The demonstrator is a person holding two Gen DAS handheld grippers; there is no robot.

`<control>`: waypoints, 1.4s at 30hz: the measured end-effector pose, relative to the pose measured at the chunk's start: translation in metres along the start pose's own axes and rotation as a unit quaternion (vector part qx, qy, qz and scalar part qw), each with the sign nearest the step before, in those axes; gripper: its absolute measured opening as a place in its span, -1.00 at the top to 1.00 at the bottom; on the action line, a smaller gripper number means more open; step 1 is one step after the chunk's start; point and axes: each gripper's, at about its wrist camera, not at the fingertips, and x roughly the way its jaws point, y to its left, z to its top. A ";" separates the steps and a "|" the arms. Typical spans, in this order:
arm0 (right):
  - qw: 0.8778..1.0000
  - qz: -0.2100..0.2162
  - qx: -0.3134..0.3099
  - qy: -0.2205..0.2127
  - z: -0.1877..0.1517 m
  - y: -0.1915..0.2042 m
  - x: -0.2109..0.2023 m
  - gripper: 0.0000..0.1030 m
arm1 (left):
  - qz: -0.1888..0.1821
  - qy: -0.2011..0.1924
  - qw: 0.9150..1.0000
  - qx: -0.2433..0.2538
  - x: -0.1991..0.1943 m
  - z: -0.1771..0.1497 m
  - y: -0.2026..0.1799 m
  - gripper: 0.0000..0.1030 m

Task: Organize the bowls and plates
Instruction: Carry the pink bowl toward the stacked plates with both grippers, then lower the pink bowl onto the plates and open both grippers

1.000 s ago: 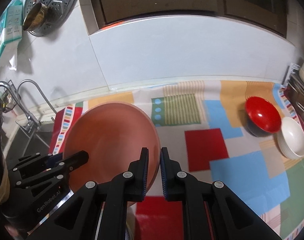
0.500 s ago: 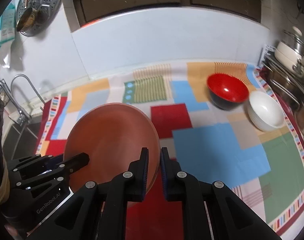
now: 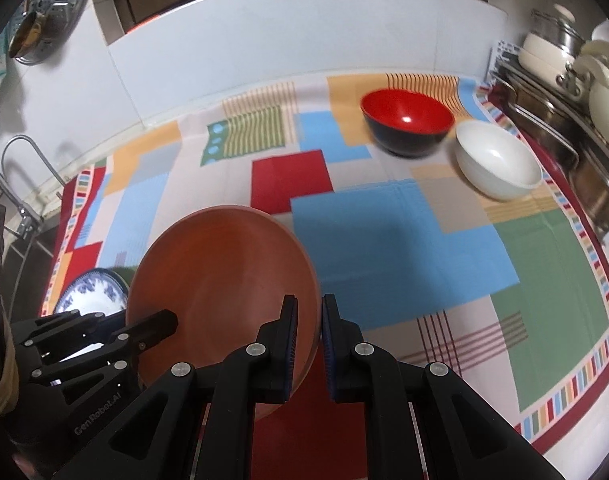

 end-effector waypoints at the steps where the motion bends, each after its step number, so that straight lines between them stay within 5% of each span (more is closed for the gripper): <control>1: 1.000 -0.001 0.002 0.004 -0.003 -0.003 0.001 0.74 | 0.000 0.003 1.000 0.001 0.002 -0.001 -0.001 0.67; 30: 0.999 -0.002 0.013 0.040 -0.019 -0.020 0.017 0.73 | -0.001 0.032 0.999 -0.007 0.019 -0.010 -0.013 0.66; 40: 0.999 0.008 0.008 0.039 -0.020 -0.021 0.018 0.72 | 0.006 0.014 1.000 -0.015 0.011 -0.005 -0.013 0.23; 42: 0.999 0.007 0.012 0.034 -0.019 -0.024 0.016 0.45 | 0.013 0.004 1.000 -0.014 0.007 -0.003 -0.013 0.14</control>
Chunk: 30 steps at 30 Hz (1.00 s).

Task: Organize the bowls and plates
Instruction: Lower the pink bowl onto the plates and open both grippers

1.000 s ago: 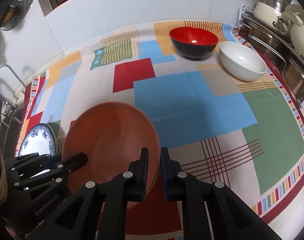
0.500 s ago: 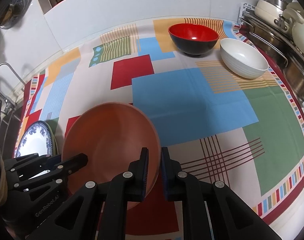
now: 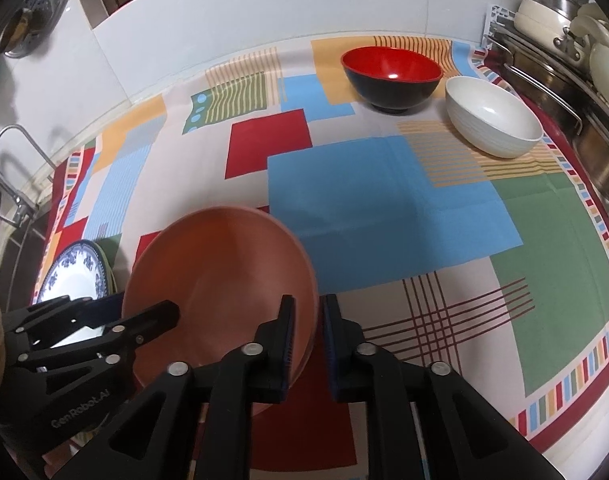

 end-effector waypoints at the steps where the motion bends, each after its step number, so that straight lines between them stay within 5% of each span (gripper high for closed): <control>1: 1.000 -0.002 0.002 -0.003 0.001 -0.001 -0.001 0.22 | 0.004 -0.006 1.000 0.001 -0.003 0.001 0.000 0.10; 30: 0.993 -0.059 0.015 -0.099 0.048 -0.080 -0.065 0.09 | -0.035 -0.096 0.991 0.083 -0.045 0.078 -0.098 0.01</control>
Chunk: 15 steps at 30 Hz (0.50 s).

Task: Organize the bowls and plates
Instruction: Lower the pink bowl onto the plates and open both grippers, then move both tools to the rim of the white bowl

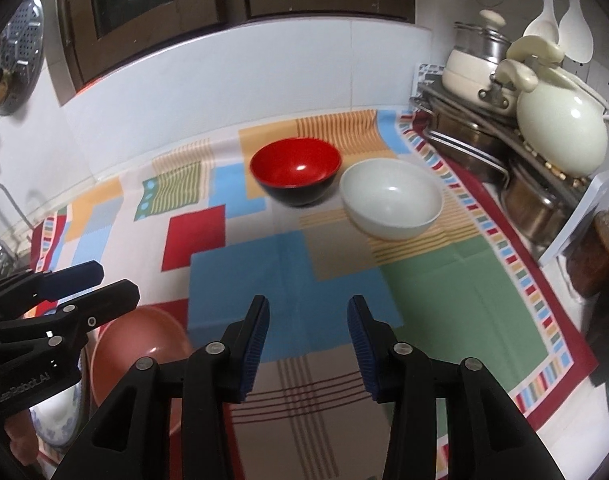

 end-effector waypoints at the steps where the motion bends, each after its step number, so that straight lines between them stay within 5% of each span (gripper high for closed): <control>1: 1.000 -0.001 0.000 -0.003 0.002 -0.003 -0.001 0.05 | 0.001 -0.002 1.000 0.002 0.001 0.004 -0.004 0.01; 15: 0.999 -0.028 0.025 -0.035 0.037 -0.064 0.016 0.05 | 0.012 0.014 0.999 0.027 0.049 0.051 -0.041 -0.15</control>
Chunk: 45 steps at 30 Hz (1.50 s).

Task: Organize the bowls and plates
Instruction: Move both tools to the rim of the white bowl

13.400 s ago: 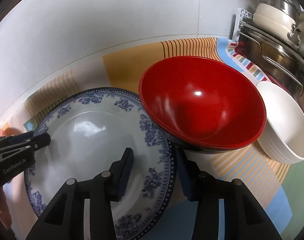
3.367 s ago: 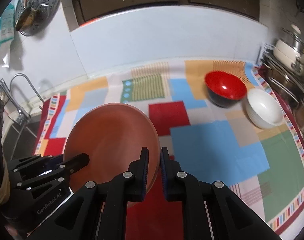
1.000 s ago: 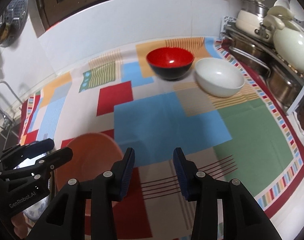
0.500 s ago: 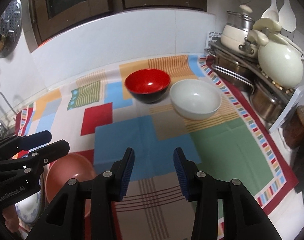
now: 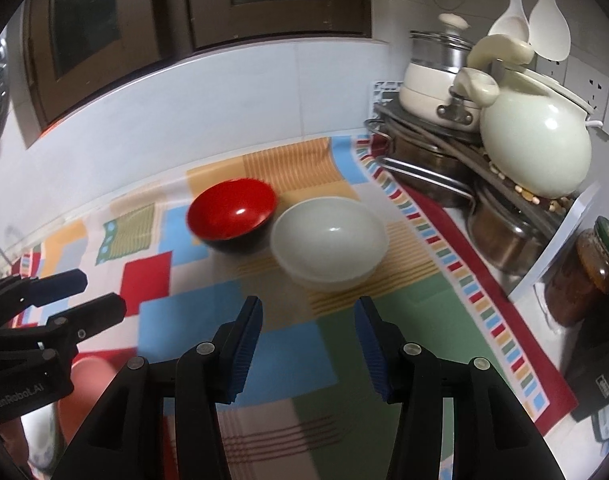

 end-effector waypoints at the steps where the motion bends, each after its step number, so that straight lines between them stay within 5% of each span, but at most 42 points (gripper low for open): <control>1: 1.000 -0.001 0.003 -0.001 0.002 -0.003 0.002 0.05 | -0.001 0.004 1.000 -0.001 0.006 0.003 -0.002 -0.15; 17: 0.998 -0.003 0.052 0.023 0.028 -0.054 0.061 0.05 | -0.017 0.041 0.999 0.005 0.082 0.048 -0.029 -0.15; 34: 0.996 0.006 0.058 0.069 0.052 -0.087 0.133 0.07 | 0.007 0.070 0.998 0.003 0.153 0.068 -0.059 -0.04; 45: 0.993 0.017 0.064 0.097 0.052 -0.090 0.157 0.51 | 0.026 0.078 0.997 0.013 0.174 0.071 -0.071 0.38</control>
